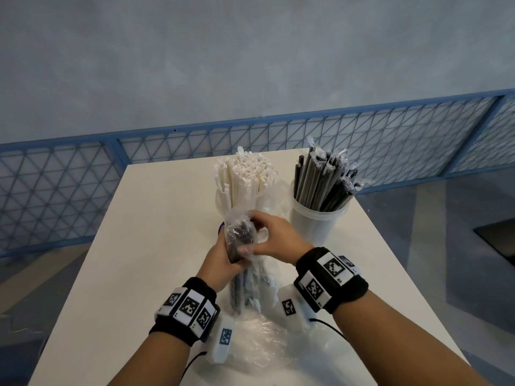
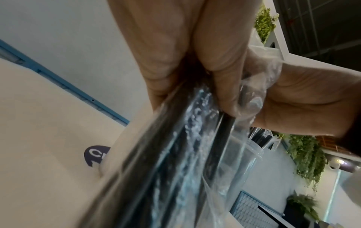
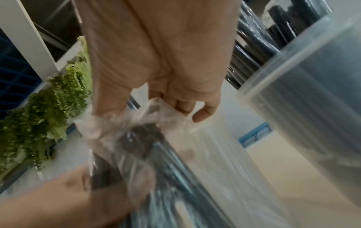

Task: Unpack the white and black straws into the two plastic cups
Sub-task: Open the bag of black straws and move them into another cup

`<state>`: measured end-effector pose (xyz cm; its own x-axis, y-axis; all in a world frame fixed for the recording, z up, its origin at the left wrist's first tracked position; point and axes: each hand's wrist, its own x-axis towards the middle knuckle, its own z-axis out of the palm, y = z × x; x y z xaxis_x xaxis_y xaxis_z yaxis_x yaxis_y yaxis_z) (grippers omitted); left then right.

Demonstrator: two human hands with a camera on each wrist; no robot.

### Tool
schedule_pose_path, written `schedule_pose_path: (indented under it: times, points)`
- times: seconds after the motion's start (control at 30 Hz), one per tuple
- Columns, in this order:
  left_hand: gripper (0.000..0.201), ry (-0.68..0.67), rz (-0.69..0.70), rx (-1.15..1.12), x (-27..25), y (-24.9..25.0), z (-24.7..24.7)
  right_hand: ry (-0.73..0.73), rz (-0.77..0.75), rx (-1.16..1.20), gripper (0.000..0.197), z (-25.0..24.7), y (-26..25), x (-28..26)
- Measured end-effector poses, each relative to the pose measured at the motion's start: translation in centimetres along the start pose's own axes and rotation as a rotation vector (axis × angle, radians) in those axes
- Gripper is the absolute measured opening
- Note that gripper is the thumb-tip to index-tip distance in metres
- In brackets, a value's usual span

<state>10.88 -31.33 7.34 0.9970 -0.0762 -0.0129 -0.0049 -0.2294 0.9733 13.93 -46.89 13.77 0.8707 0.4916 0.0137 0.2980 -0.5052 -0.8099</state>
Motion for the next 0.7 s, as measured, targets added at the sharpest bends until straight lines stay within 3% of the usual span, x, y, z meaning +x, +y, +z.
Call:
schedule_pose_path:
  times: [0.07,0.17,0.3,0.43,0.57,0.7]
  points:
    - [0.071,-0.082,-0.009,0.043,0.1,0.3,-0.1,0.027,0.012,0.055,0.062,0.7,0.3,-0.1]
    - [0.051,-0.159,0.002,0.079,-0.1,1.0,-0.2,0.075,0.052,0.135,0.068,2.1,0.5,0.0]
    - [0.054,-0.204,0.006,0.099,-0.2,1.5,-0.4,0.142,0.117,0.273,0.065,3.4,0.8,0.2]
    - [0.042,-0.241,-0.039,0.112,0.1,2.2,-0.4,0.176,0.202,0.421,0.066,4.1,0.8,0.2]
    - [0.038,-0.271,-0.001,0.142,0.0,2.6,-0.2,0.204,0.215,0.527,0.025,2.7,-0.2,-0.1]
    - [0.019,-0.264,-0.011,0.156,-0.5,2.7,0.4,0.255,0.168,0.689,0.017,0.3,-1.1,0.2]
